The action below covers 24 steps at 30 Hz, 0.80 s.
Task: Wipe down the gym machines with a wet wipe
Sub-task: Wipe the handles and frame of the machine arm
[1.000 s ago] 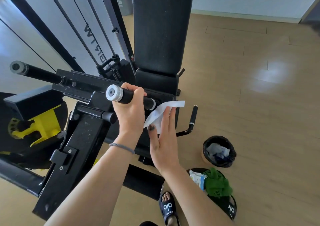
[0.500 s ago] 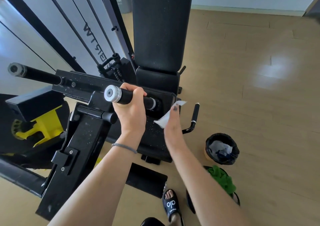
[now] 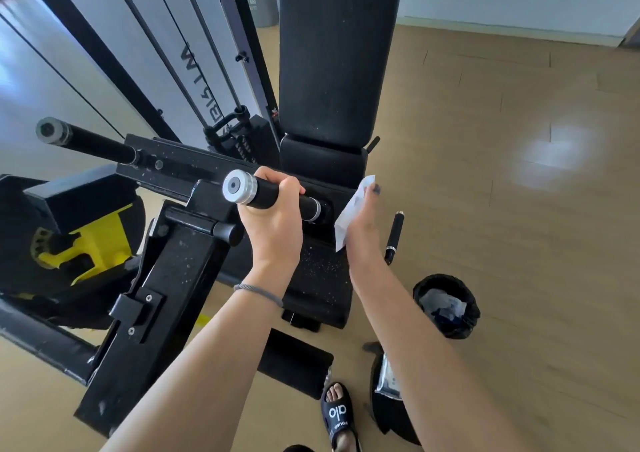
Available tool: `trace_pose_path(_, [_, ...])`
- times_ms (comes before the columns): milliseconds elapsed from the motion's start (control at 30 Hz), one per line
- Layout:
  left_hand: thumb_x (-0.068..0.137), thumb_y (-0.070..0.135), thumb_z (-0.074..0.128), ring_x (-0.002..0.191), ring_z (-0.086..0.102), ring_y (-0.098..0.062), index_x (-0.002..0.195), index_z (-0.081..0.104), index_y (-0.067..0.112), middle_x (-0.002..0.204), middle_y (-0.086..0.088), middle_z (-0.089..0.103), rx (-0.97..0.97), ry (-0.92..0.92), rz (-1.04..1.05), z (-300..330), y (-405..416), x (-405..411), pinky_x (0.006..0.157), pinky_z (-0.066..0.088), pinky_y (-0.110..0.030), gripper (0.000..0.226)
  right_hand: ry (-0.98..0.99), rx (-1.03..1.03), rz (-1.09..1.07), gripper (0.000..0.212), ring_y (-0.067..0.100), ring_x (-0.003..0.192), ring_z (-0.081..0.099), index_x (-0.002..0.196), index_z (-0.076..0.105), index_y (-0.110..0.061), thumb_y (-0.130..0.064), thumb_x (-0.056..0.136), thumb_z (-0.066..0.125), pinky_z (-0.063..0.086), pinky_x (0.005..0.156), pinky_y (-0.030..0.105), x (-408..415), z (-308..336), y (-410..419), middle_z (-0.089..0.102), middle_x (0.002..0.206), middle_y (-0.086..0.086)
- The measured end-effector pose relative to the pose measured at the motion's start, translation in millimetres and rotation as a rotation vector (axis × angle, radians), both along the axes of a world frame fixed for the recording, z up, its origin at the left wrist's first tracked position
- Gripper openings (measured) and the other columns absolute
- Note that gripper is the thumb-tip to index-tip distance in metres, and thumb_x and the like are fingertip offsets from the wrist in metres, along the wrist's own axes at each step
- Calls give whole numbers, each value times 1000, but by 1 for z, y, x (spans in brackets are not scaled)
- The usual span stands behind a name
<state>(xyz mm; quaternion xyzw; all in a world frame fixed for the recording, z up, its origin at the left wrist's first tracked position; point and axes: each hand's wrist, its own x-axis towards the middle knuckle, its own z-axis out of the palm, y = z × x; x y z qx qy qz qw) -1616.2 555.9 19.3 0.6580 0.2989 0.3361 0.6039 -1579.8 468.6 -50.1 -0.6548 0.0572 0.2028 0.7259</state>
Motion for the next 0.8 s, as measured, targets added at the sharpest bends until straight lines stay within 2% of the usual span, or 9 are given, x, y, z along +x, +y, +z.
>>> trace_pose_path(67, [83, -5, 58, 61, 53, 1, 77, 56, -8, 60, 12, 55, -5, 2, -6, 0, 0, 0, 61, 45, -9, 7, 6, -33, 16, 93, 5, 153, 11, 162, 6, -34, -86, 86, 18, 8, 126, 36, -13, -2, 4, 10, 168, -14])
trace_pose_path(133, [84, -4, 58, 61, 53, 1, 78, 56, -8, 60, 12, 55, -6, 10, -15, 1, 0, 0, 60, 45, -9, 7, -201, -137, 112, 93, -1, 150, 13, 160, -1, -40, -89, 83, 17, 17, 125, 38, -43, -11, 3, 12, 164, -23])
trace_pose_path(233, [84, -5, 57, 59, 51, 1, 79, 54, -10, 61, 10, 54, -7, 19, -37, 3, 0, -2, 58, 45, -9, 7, -378, -307, 121, 91, 10, 152, 21, 162, 2, -29, -83, 90, 17, 26, 124, 41, -40, -17, -2, 19, 167, -7])
trace_pose_path(367, [85, -5, 59, 59, 51, 1, 82, 55, -12, 66, 3, 55, 7, 32, -97, 4, 6, -6, 59, 44, -10, 9, -451, -375, 185, 93, -6, 147, 14, 163, 7, -25, -83, 89, 13, 14, 117, 19, -21, -4, -13, 17, 163, -20])
trace_pose_path(467, [87, 1, 63, 61, 54, -3, 83, 55, -11, 68, 0, 57, 2, 42, -144, 3, 11, -9, 61, 46, -12, 14, -516, -396, 233, 79, -16, 136, 23, 159, 23, -30, -75, 94, 15, 20, 110, 17, -18, -5, -25, 27, 146, -38])
trace_pose_path(567, [89, 14, 68, 64, 59, -13, 81, 56, 0, 70, -9, 61, -3, 70, -207, 3, 16, -13, 64, 51, -20, 20, -664, -481, 271, 68, 3, 148, 25, 150, 43, -25, -62, 102, 13, 24, 122, 34, -14, 1, -22, 35, 155, -17])
trace_pose_path(633, [89, 25, 71, 67, 60, -10, 77, 57, 12, 70, 3, 62, 27, 97, -231, 4, 20, -17, 68, 51, -22, 22, -770, -556, 341, 69, 17, 153, 22, 147, 49, -21, -58, 105, 9, 22, 124, 47, -11, 6, -17, 39, 157, -9])
trace_pose_path(700, [87, 41, 70, 73, 61, -6, 81, 58, 19, 76, 12, 64, 118, 143, -257, 1, 26, -22, 72, 52, -22, 26, -817, -646, 415, 78, 11, 156, 9, 155, 41, -21, -63, 102, 1, 12, 127, 46, -6, 10, -17, 31, 163, -12])
trace_pose_path(800, [82, 60, 60, 89, 63, -12, 101, 55, 20, 95, 2, 66, 248, 244, -301, -11, 37, -40, 78, 52, -27, 44, -832, -699, 479, 84, 1, 155, 2, 159, 28, -24, -71, 97, -5, 3, 128, 40, -11, 12, -28, 17, 164, -18])
